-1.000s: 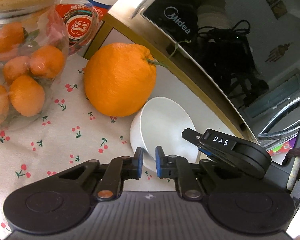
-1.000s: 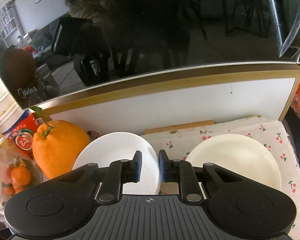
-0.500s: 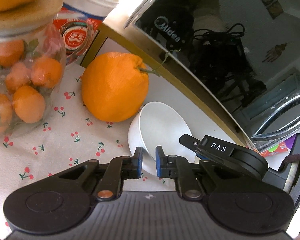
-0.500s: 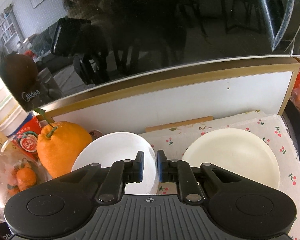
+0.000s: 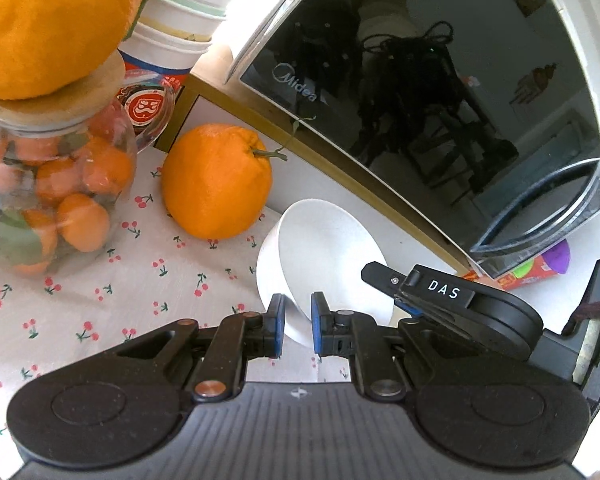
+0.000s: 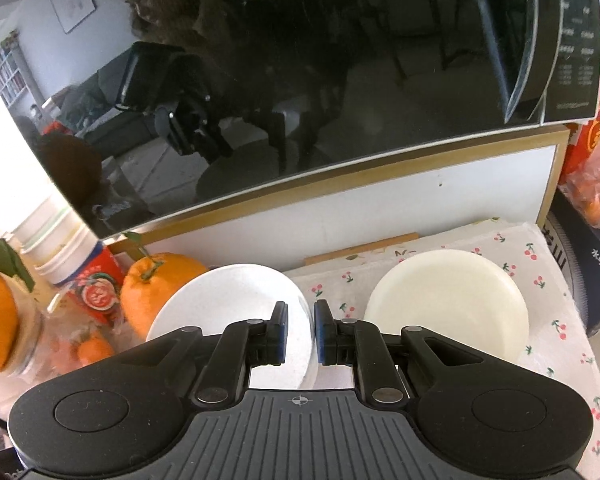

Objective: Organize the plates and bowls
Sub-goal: 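Lift the white bowl with both grippers and lower it beside the plate stack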

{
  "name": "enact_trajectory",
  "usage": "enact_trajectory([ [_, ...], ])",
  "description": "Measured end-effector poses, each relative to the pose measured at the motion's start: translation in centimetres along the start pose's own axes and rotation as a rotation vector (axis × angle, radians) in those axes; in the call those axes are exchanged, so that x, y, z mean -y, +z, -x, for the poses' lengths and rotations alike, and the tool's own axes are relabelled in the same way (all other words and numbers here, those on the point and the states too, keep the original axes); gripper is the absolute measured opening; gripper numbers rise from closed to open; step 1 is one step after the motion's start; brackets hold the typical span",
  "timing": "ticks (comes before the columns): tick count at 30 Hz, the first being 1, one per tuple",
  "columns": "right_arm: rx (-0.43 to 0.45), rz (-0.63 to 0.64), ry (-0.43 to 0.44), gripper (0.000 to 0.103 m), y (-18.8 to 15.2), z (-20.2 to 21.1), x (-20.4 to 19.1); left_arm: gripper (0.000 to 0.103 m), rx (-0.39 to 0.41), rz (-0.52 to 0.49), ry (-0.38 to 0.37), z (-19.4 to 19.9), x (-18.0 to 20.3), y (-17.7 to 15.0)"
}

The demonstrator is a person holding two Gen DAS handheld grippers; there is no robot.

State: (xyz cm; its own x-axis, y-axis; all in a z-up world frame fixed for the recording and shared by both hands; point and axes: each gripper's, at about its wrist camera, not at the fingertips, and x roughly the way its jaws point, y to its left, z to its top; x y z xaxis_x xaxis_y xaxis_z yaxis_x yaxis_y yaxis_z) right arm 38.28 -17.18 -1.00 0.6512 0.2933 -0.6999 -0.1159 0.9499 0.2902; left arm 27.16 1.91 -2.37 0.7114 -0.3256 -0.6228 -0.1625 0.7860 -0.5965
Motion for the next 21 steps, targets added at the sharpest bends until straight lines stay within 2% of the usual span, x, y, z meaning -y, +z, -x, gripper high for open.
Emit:
enact_trajectory([
  [11, 0.022, -0.040, 0.004, 0.014, -1.5, 6.1, -0.4, 0.012, -0.034, -0.074, -0.029, 2.9, 0.5, -1.0],
  [21, 0.036, -0.070, -0.010, 0.014, -3.6, 12.1, 0.3, 0.012, -0.085, -0.067, -0.087, 6.5, 1.5, -3.4],
])
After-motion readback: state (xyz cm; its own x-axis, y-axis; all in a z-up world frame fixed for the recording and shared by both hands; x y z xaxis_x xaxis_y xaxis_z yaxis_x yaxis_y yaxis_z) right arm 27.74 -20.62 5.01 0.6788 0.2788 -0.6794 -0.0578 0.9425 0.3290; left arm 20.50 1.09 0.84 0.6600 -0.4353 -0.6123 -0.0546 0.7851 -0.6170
